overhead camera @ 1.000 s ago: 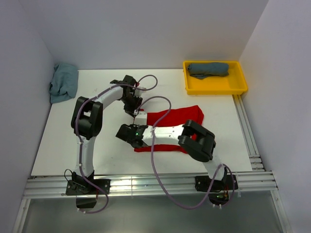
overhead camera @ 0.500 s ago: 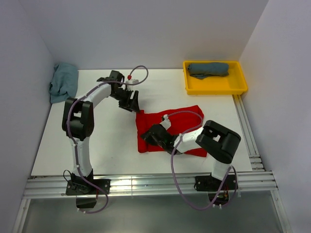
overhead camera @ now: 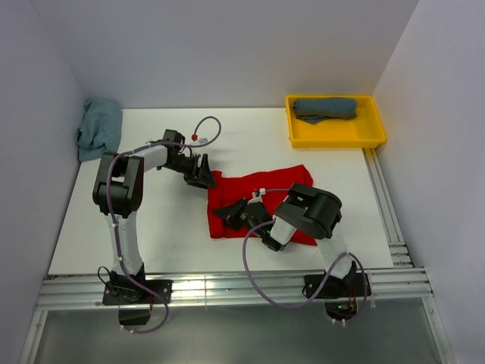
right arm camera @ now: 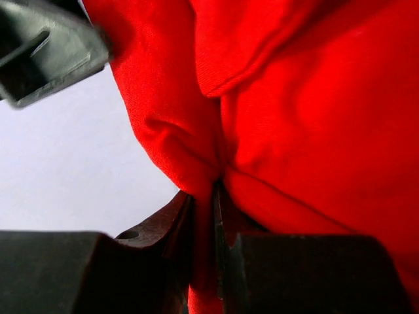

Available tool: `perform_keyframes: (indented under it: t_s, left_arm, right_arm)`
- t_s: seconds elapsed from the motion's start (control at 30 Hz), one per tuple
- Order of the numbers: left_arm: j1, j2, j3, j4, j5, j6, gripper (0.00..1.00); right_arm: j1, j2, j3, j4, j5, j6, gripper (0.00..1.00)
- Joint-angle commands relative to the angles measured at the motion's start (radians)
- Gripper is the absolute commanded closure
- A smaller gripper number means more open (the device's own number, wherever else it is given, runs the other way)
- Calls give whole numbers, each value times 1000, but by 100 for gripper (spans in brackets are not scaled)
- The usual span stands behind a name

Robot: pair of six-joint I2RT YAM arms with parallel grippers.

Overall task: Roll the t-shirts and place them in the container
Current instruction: Roll the tshirt

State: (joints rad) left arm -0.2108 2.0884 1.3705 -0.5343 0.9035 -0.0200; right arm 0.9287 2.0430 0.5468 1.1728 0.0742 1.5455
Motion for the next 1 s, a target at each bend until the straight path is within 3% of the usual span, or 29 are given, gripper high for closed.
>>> perform_keyframes:
  t_s: [0.0,0.03,0.07,0.13,0.17,0.27,0.3,0.37,0.4,0.57,0.77,0.97]
  left_arm:
    - [-21,16,-10,118,20,-55,40]
    - [-24,19,-7,119,6,-63,43]
    - [-28,16,-4,117,-8,-78,56]
    - [-32,6,12,83,-53,-81,70]
    - [-35,1,19,68,-80,-81,85]
    - [-50,-28,51,-12,-231,-57,100]
    - [-56,-34,59,-36,-259,-46,100]
    - [-74,-44,94,-108,-365,-22,100]
    - [-81,-45,107,-128,-385,-12,100]
    - [-122,-18,203,-269,-558,53,100]
    - [-156,35,283,-360,-670,88,100]
    - [-188,79,346,-415,-696,91,100]
  right_arm:
    - [1,68,-25,178,-56,82,85]
    - [1,80,-21,185,-63,87,85]
    - [-2,82,-19,185,-66,85,85]
    - [-2,57,-7,125,-68,58,80]
    - [-1,37,-1,34,-65,38,77]
    - [5,-81,47,-201,-12,-71,61]
    - [15,-113,91,-392,13,-102,52]
    - [30,-197,152,-589,106,-192,46]
    - [39,-234,219,-766,136,-240,42]
    - [102,-273,415,-1225,312,-318,36]
    - [173,-225,682,-1586,525,-374,34]
    - [211,-133,884,-1725,611,-439,37]
